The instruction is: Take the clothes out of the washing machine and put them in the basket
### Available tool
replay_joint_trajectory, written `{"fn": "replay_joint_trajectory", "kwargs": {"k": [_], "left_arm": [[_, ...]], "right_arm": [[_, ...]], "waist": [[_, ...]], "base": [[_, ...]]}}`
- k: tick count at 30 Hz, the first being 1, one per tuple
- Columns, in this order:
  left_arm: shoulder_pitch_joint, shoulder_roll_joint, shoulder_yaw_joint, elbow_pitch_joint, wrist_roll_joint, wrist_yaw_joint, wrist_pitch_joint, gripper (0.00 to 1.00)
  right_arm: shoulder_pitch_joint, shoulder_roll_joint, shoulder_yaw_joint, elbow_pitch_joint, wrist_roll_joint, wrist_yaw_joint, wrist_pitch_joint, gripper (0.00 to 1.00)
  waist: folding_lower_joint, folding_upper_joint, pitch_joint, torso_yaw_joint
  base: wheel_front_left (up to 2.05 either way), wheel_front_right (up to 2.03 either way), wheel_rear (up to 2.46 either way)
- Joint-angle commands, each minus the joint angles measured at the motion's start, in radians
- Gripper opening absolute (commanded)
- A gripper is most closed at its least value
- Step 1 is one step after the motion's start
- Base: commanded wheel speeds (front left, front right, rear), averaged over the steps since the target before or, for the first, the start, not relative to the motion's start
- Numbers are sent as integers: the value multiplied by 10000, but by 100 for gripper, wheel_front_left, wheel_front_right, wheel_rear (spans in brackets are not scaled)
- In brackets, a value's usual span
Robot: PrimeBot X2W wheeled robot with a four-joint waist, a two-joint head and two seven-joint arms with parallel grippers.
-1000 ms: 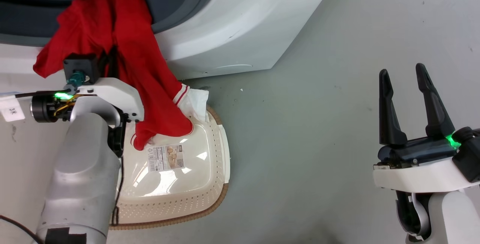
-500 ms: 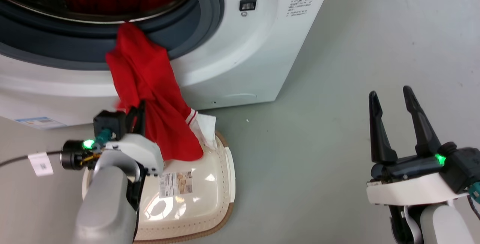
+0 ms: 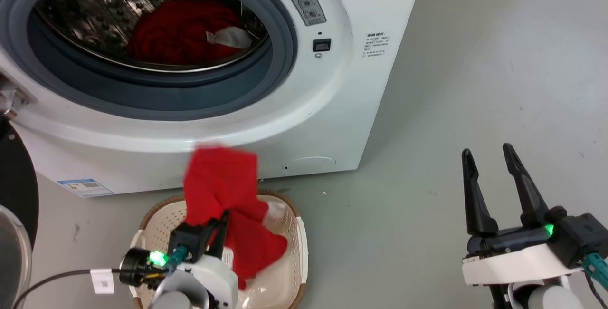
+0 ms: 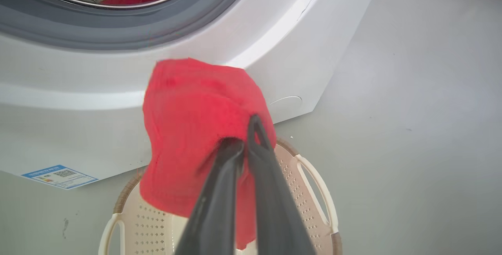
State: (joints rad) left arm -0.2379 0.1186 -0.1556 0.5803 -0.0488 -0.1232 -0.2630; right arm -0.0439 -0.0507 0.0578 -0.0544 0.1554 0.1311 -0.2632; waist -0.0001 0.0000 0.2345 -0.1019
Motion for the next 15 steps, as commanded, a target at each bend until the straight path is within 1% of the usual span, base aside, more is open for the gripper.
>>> {"fn": "replay_joint_trajectory", "kwargs": {"k": [1,5,8,11,15], "left_arm": [[174,4,-82,-60,-58,-47,-27,0],[576,-1,-428,-118,-145,-45,-27,0],[652,39,-480,48,-276,-49,-27,0],[460,76,-466,493,-355,-53,-27,0],[-75,73,-445,1471,-432,-55,-27,0]], "right_arm": [[128,8,3,22,-2,-7,-24,100],[245,8,18,-19,1,-7,-24,100],[201,9,0,-72,24,-7,-24,100],[-1,9,38,-141,13,-7,-24,100],[-410,9,138,-289,7,-7,-24,100]], "waist": [[1,0,-120,45],[1,0,-199,33],[1,0,-79,15],[1,0,232,-44],[1,0,950,-190]], "base": [[0,0,0],[0,0,0],[0,0,0],[0,0,0],[0,0,0]]}}
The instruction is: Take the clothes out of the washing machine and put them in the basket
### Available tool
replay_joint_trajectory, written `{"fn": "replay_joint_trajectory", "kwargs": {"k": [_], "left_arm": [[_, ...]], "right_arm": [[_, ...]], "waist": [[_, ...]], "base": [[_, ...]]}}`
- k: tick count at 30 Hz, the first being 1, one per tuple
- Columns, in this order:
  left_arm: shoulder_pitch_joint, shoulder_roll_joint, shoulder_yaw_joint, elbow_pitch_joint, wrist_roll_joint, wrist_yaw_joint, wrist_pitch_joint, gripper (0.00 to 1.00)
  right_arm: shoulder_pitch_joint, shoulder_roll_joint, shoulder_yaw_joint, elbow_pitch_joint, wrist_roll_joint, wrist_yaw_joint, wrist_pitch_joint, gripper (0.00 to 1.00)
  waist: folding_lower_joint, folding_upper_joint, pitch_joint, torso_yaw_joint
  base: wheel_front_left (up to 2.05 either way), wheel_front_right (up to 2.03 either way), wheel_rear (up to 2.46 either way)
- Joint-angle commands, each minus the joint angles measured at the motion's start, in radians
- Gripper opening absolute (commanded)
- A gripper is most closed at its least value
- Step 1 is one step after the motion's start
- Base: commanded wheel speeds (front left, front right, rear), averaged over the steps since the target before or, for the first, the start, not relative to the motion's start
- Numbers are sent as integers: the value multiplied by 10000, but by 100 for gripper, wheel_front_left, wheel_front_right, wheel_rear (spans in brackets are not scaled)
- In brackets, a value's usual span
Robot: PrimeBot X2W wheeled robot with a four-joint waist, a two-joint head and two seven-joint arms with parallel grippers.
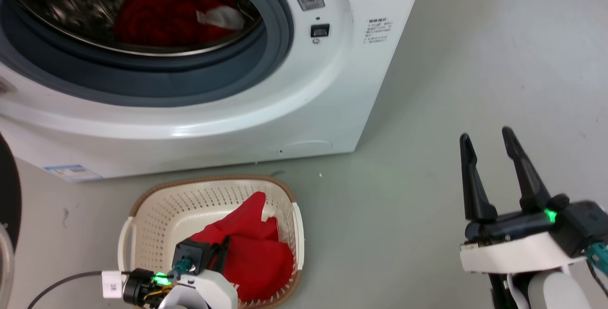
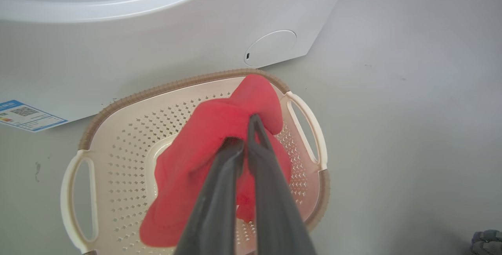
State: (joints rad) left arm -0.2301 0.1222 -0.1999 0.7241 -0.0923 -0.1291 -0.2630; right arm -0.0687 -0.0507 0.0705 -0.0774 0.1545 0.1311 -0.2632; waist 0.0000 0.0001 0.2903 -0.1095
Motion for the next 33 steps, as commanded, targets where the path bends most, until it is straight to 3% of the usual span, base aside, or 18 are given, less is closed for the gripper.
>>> {"fn": "replay_joint_trajectory", "kwargs": {"k": [1,16,24,25,26,33], "left_arm": [[-322,31,10,319,-18,4,-27,0],[-3096,279,55,4507,-141,73,-27,0],[-3955,228,-99,5332,-110,311,-14,0],[-4005,219,-83,5368,-145,411,-15,63],[-4040,177,-51,5391,-207,414,-17,100],[-3713,19,-48,5220,-364,375,-22,100]], "right_arm": [[-282,8,37,-93,18,-7,-24,100],[-1511,9,-205,-503,179,-7,-24,100],[-1819,9,-338,-571,186,-7,-24,100],[-1845,9,-323,-551,174,-7,-24,100],[-1843,9,-307,-529,159,-7,-24,100],[-1612,9,-262,-315,152,-7,-24,100]], "waist": [[0,-1,577,-150],[0,-1,3167,-482],[0,-1,3723,-366],[0,-1,3722,-347],[0,-1,3690,-327],[0,-1,3029,-159]], "base": [[0,0,0],[0,0,0],[0,0,0],[0,0,0],[0,0,0],[0,0,0]]}}
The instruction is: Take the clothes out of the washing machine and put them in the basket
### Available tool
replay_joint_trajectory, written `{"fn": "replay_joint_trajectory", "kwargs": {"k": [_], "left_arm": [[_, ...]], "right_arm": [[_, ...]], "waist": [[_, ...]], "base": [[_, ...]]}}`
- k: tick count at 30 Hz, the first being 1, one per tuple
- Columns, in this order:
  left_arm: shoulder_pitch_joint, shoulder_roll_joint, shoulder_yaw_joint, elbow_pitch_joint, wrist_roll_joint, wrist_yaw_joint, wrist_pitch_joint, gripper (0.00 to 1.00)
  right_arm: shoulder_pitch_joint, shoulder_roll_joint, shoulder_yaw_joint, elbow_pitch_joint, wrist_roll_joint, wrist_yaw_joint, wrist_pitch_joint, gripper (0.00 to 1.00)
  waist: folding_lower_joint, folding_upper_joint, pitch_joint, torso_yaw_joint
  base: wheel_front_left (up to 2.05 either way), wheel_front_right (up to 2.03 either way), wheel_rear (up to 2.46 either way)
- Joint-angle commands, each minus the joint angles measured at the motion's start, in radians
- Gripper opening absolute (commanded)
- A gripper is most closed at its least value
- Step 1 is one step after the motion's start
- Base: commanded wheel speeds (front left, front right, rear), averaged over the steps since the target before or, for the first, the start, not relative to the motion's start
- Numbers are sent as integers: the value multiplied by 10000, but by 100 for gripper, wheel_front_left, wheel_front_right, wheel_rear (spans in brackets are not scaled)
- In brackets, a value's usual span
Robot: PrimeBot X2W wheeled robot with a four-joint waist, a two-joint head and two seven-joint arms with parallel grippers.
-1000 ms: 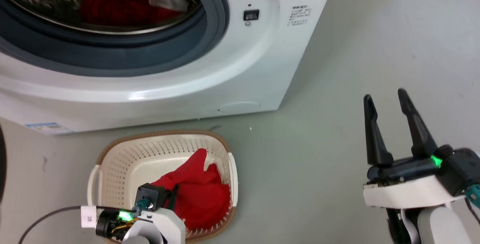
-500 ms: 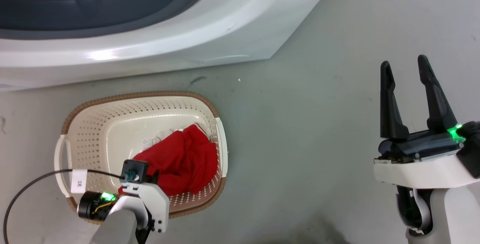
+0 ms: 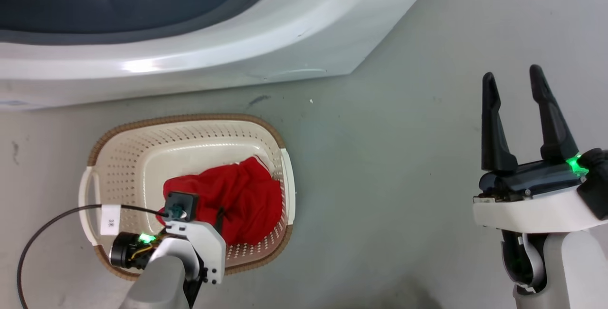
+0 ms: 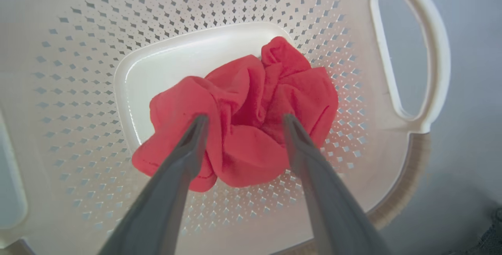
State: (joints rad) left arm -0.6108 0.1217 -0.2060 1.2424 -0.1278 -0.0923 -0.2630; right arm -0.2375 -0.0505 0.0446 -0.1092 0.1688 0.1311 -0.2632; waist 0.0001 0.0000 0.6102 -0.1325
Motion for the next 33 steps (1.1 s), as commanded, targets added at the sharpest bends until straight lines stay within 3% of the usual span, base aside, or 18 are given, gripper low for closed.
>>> {"fn": "replay_joint_trajectory", "kwargs": {"k": [1,11,19,33], "left_arm": [[404,-17,-24,-252,-14,1,-23,100],[2407,-235,347,-2822,-157,278,-25,100],[3547,-318,778,-5109,5,518,-25,100],[4521,-530,2041,-9687,515,987,-26,100]], "right_arm": [[204,7,30,91,43,-7,-24,100],[1159,6,141,542,-85,-7,-24,100],[1791,4,120,705,-116,-7,-24,100],[2285,6,150,682,-37,-7,-24,100]], "waist": [[-1,0,-548,154],[-1,0,-2653,625],[-1,0,-3678,780],[-1,0,-4389,692]], "base": [[0,0,0],[0,0,0],[0,0,0],[0,0,0]]}}
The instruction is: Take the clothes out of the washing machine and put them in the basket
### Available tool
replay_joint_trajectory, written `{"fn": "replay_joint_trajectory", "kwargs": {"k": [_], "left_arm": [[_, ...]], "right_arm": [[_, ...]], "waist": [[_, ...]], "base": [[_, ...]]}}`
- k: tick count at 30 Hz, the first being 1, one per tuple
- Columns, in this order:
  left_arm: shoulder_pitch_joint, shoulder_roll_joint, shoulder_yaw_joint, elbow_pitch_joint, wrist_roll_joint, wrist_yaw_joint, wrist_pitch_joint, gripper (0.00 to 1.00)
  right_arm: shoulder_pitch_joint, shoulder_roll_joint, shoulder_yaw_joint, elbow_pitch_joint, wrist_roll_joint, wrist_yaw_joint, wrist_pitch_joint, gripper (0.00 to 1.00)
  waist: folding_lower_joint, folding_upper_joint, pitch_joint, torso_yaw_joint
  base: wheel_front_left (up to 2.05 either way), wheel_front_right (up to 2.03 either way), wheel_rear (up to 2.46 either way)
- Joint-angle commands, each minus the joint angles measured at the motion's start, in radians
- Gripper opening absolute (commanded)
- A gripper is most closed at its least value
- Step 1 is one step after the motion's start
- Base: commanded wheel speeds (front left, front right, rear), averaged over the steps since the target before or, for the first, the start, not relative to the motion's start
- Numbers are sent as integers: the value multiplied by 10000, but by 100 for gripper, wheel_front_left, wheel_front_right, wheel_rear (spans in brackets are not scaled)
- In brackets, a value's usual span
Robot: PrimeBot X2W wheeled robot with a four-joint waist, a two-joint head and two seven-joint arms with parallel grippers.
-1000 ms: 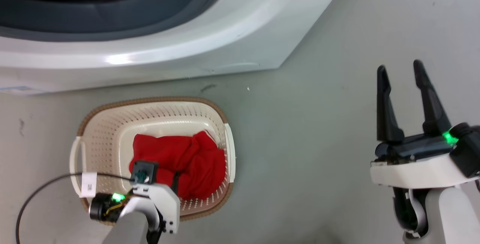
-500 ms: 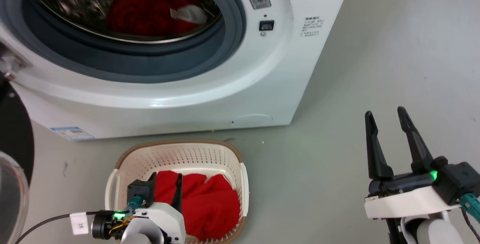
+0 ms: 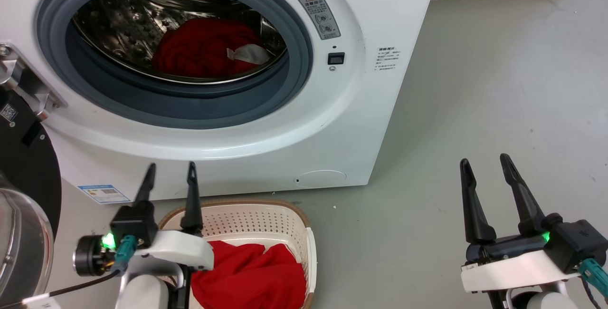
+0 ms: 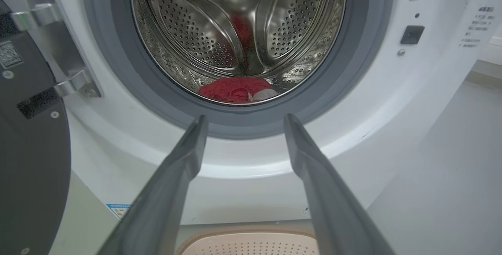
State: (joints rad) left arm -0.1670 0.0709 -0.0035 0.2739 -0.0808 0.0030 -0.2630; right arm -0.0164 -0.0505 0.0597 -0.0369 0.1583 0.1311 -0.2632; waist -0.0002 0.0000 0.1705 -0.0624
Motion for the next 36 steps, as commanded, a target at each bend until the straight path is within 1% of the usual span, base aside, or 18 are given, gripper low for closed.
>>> {"fn": "replay_joint_trajectory", "kwargs": {"k": [1,4,7,12,16,20,23,28,31,36], "left_arm": [[91,-25,88,-195,76,54,-26,100],[-5,-66,333,-642,56,38,-26,100],[-270,-99,561,-715,26,-17,-26,100],[-1202,-119,865,-277,15,-217,-26,100],[-2487,-34,1053,331,45,-387,-26,100],[-4031,327,1090,1455,210,-574,-25,100],[-5376,710,1074,2270,353,-616,-26,100],[-7771,1402,966,4233,530,-712,-28,100],[-9149,1723,896,5233,560,-763,-15,100],[-11310,2309,808,6743,566,-880,592,100]], "right_arm": [[61,6,-10,-57,76,-7,-24,100],[-49,6,-24,-85,104,-7,-23,100],[-214,6,-36,-121,130,-7,-23,100],[-486,6,-96,-227,178,-7,-23,100],[-816,8,-84,-335,223,-7,-23,100],[-1189,8,-25,-465,279,-7,-23,100],[-1510,8,2,-562,357,-7,-23,100],[-2005,9,-10,-788,556,-7,-22,100],[-2211,9,-29,-912,685,-7,-23,100],[-2500,11,25,-1141,824,-7,-23,100]], "waist": [[2,0,28,-30],[2,0,152,-130],[2,0,361,-237],[2,0,923,-343],[2,0,1563,-433],[2,0,2328,-606],[2,0,2930,-771],[2,0,3965,-1069],[2,0,4520,-1204],[2,0,5342,-1405]], "base": [[0,0,0],[0,0,0],[0,0,0],[0,0,0],[0,0,0],[0,0,0],[0,0,0],[0,0,0],[0,0,0],[0,0,0]]}}
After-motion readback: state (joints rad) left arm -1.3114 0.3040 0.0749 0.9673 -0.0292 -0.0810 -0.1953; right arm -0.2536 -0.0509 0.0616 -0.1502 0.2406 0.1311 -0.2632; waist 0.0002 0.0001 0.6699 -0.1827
